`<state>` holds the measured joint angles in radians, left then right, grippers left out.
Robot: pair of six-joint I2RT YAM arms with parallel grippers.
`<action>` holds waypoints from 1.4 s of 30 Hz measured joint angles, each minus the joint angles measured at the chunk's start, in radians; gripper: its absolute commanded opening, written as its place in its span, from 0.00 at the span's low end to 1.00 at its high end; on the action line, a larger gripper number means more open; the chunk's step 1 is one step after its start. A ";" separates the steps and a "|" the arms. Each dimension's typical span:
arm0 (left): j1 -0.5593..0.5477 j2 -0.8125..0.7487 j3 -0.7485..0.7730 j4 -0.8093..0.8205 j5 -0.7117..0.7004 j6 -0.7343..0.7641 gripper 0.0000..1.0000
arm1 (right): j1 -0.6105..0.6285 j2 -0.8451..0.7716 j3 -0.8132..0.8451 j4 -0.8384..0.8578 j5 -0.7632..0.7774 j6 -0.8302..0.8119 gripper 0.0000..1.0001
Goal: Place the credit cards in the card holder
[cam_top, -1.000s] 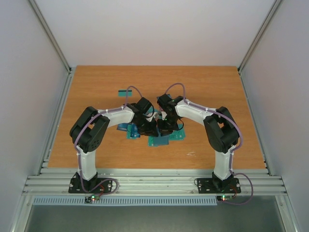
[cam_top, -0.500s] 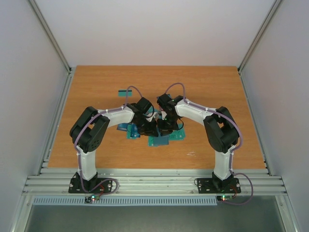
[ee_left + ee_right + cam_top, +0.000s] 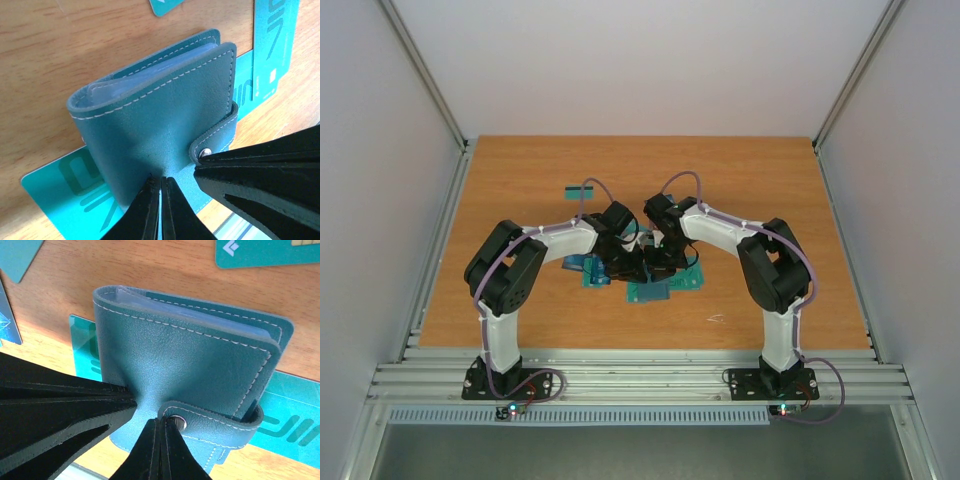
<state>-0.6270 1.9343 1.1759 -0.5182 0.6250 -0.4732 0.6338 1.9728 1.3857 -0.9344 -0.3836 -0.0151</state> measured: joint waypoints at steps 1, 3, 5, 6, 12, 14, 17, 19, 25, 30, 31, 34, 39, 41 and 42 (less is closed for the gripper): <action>0.000 0.000 0.000 0.000 0.000 -0.002 0.05 | 0.000 0.002 0.001 0.000 -0.001 0.000 0.01; 0.002 0.000 0.000 -0.002 0.000 -0.010 0.05 | 0.000 0.010 0.006 -0.001 -0.003 0.000 0.01; 0.004 0.000 0.000 -0.004 0.003 -0.016 0.05 | -0.002 0.021 0.019 -0.011 -0.007 0.002 0.01; 0.005 0.000 0.000 -0.004 0.004 -0.017 0.05 | -0.002 0.025 0.024 -0.016 -0.007 0.003 0.01; 0.005 0.000 0.000 -0.004 0.005 -0.007 0.05 | -0.013 0.072 0.080 -0.068 -0.023 0.013 0.01; 0.005 0.000 0.000 -0.005 0.007 0.000 0.05 | -0.015 0.080 0.087 -0.076 -0.029 0.011 0.01; 0.005 0.000 0.000 -0.005 0.007 0.003 0.05 | -0.017 0.081 0.088 -0.076 -0.034 0.009 0.02; 0.005 0.000 0.000 -0.006 0.007 0.003 0.06 | -0.017 0.081 0.087 -0.076 -0.034 0.009 0.06; 0.006 0.000 0.018 -0.037 -0.001 0.015 0.09 | -0.017 0.069 0.085 -0.066 -0.032 0.010 0.17; 0.003 -0.004 0.055 -0.080 -0.021 0.030 0.12 | -0.016 0.045 0.090 -0.075 -0.003 0.006 0.24; 0.003 -0.009 0.068 -0.095 -0.028 0.032 0.14 | -0.016 0.038 0.099 -0.083 0.007 0.006 0.26; 0.003 -0.032 0.098 -0.130 -0.048 0.040 0.18 | -0.018 0.009 0.123 -0.101 0.027 0.002 0.29; 0.003 -0.071 0.141 -0.193 -0.084 0.059 0.24 | -0.019 -0.078 0.156 -0.123 0.047 -0.009 0.39; 0.003 -0.094 0.159 -0.206 -0.097 0.064 0.29 | -0.026 -0.126 0.159 -0.124 0.049 -0.014 0.49; 0.003 -0.105 0.167 -0.213 -0.103 0.068 0.32 | -0.031 -0.153 0.159 -0.126 0.050 -0.018 0.54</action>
<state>-0.6239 1.8294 1.3434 -0.7315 0.5217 -0.4057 0.6029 1.8194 1.5448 -1.0599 -0.3332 -0.0330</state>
